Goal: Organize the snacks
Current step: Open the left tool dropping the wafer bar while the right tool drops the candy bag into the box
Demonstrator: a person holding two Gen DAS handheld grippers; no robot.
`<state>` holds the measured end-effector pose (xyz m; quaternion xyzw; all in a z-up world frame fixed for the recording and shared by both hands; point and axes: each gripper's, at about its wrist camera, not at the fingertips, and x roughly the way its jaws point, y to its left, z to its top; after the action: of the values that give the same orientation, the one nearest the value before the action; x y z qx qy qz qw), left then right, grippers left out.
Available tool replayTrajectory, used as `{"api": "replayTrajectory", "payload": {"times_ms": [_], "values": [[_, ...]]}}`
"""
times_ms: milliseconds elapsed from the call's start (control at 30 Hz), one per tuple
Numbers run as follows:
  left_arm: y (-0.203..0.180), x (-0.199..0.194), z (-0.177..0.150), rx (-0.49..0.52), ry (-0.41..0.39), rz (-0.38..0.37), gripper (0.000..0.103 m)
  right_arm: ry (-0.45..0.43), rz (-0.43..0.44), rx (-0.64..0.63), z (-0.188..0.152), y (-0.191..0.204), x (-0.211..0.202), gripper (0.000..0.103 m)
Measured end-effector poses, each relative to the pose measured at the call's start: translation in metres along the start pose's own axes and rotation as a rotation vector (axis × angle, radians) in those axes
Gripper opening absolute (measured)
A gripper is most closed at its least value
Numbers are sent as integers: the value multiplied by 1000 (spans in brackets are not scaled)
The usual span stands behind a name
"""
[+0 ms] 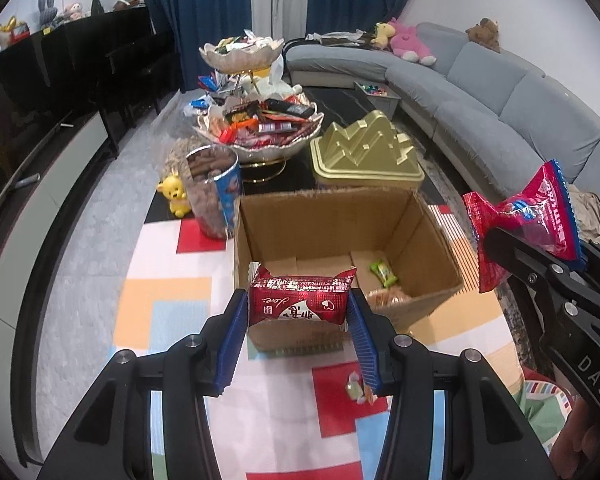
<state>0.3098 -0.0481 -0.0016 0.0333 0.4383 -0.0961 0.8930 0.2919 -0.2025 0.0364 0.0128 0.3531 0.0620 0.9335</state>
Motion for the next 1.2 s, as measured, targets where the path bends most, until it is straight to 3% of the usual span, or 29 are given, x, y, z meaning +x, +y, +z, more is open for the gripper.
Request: {"api": "replayTrajectory", "payload": {"times_ms": [600,1067,1100,1200], "values": [[1,41,39,21,-3,3,49,41,15,3,30,-14,45,37],[-4,74,43,36,48,-10,51,76,28,6,38,-19,78,38],[-4,73,43,39,45,-6,51,78,28,5,37,-20,79,40],[-3,72,42,33,44,-8,55,70,26,16,37,-22,79,58]]}}
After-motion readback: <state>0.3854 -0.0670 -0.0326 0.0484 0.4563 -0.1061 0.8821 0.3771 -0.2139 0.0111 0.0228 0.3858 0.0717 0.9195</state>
